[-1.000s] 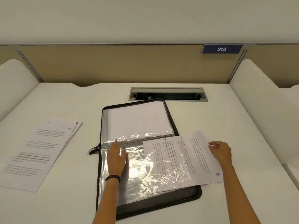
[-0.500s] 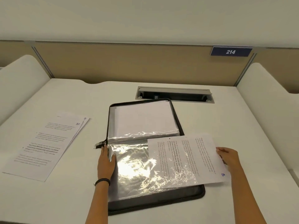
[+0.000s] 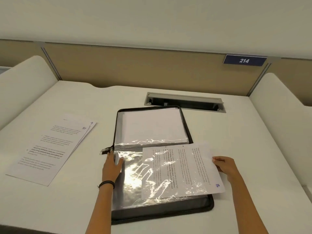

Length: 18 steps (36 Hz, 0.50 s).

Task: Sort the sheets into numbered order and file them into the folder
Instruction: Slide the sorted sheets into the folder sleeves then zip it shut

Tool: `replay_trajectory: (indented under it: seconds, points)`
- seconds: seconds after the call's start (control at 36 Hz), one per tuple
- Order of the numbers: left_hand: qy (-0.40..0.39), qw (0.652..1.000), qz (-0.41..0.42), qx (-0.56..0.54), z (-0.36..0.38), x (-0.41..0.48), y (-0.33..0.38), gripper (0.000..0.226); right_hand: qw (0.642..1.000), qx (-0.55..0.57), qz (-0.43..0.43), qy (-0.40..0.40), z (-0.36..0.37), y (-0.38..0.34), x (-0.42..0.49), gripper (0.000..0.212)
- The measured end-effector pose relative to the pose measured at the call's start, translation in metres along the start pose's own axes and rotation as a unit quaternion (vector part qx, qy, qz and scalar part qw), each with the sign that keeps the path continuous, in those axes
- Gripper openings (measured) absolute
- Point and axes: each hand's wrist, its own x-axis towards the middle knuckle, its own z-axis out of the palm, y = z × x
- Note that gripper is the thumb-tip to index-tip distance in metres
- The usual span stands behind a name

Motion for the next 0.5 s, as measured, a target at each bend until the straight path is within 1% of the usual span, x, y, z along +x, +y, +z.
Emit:
replay_trajectory:
  seconds: [0.11,0.31,0.42,0.5]
  points:
    - [-0.005,1.0,-0.006,-0.009,-0.002,-0.001,-0.002,0.065,1.0,-0.008,-0.01,-0.015,0.013,-0.007,-0.004,0.012]
    - [-0.036,0.997,-0.015,-0.061,-0.019,-0.001,-0.013,0.05,0.998,-0.039,-0.017,-0.045,0.036,-0.011,-0.007,0.01]
    - [-0.045,0.996,-0.006,-0.071,-0.026,-0.005,-0.019,0.051,0.996,-0.062,-0.021,-0.067,0.049,-0.015,-0.01,0.01]
    - [-0.052,0.997,0.003,-0.053,-0.027,-0.006,-0.025,0.052,0.994,-0.078,-0.023,-0.079,0.057,-0.019,-0.011,0.011]
